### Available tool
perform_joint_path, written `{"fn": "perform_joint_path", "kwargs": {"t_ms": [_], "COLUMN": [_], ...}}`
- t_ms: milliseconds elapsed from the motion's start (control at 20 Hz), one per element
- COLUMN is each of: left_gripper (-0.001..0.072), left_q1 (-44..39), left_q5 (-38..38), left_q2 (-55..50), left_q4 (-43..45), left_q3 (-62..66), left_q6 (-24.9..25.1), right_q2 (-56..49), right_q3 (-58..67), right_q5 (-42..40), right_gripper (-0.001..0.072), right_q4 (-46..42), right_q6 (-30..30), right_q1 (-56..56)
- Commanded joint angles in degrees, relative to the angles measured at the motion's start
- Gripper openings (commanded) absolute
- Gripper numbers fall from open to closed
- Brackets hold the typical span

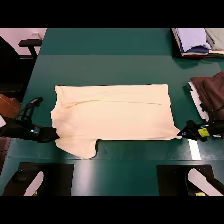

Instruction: Fold the shirts.

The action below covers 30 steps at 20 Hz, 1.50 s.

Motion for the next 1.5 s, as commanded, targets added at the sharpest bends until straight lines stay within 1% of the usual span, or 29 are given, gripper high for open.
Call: {"fn": "perform_joint_path", "kwargs": {"t_ms": [0,100,200,350,450,600,700,800,900,950,1000,1050,1100,1250,1300,1400,1450], "left_gripper": [0.0023,0.0023,0.0024,0.0025,0.0026,0.0026,0.0027,0.0027,0.0027,0.0029,0.012,0.04,0.0511,0.0501,0.0501,0.0499,0.047], "left_q1": [0.02,0.02,-1.25,-2.58,-2.58,-2.58,-2.58,-2.58,-2.58,-2.58,-2.58,-2.58,-2.58,-2.58,-2.6,-2.6,-2.6], "left_q5": [-2.84,1.03,4.72,14.4,18.71,23.37,25.66,26.91,28.35,29.24,30.32,31.26,31.43,27.91,26.23,23.71,23.06], "left_q2": [0.81,-0.96,-4.55,-13.79,-21.27,-31.95,-38.03,-42.82,-45.9,-46.53,-46.73,-46.73,-46.73,-46.73,-46.73,-46.73,-46.73], "left_q4": [1.07,0.85,0.79,0.94,2.23,3.98,3.93,3.1,0.94,-0.2,-0.68,-1.07,-1.11,-1.66,-2.14,-3.8,-4.96], "left_q3": [6.71,8.5,8.72,10.05,14.78,23.87,29.0,32.89,34.88,34.97,34.97,35.01,35.12,35.23,35.21,35.19,35.19], "left_q6": [-0.83,-0.5,0.66,3.5,4.79,4.87,6.47,7.78,7.8,7.8,7.78,6.75,5.4,5.2,5.2,5.49,6.05], "right_q2": [7.43,7.78,4.92,-4.33,-11.52,-20.7,-25.9,-30.6,-34.71,-36.44,-37.57,-38.49,-38.93,-37.57,-36.65,-35.1,-34.86], "right_q3": [1.9,6.38,11.5,20.85,28.13,37.86,43.06,47.52,51.47,53.02,54.18,55.43,56.33,54.23,52.0,47.28,45.31], "right_q5": [0.35,-1.01,-4.33,-8.61,-8.76,-9.84,-9.84,-9.27,-8.5,-8.31,-8.33,-8.24,-7.89,-6.21,-6.27,-6.97,-6.82], "right_gripper": [0.0011,0.001,0.001,0.0011,0.001,0.0011,0.0011,0.0012,0.0012,0.0022,0.0169,0.0319,0.0325,0.0328,0.0352,0.0521,0.056], "right_q4": [-0.24,-0.37,-0.35,-0.24,-0.24,0.2,0.24,0.26,0.83,2.62,4.22,5.09,5.64,5.73,5.75,6.21,6.27], "right_q6": [2.19,2.23,2.36,3.82,4.22,4.81,5.22,5.22,5.22,5.2,5.11,4.68,3.41,-0.22,-0.63,-0.74,-0.85], "right_q1": [0.33,3.26,8.09,14.08,16.13,17.09,17.09,17.11,17.27,17.42,17.4,17.4,17.4,16.22,15.15,12.22,10.45]}}
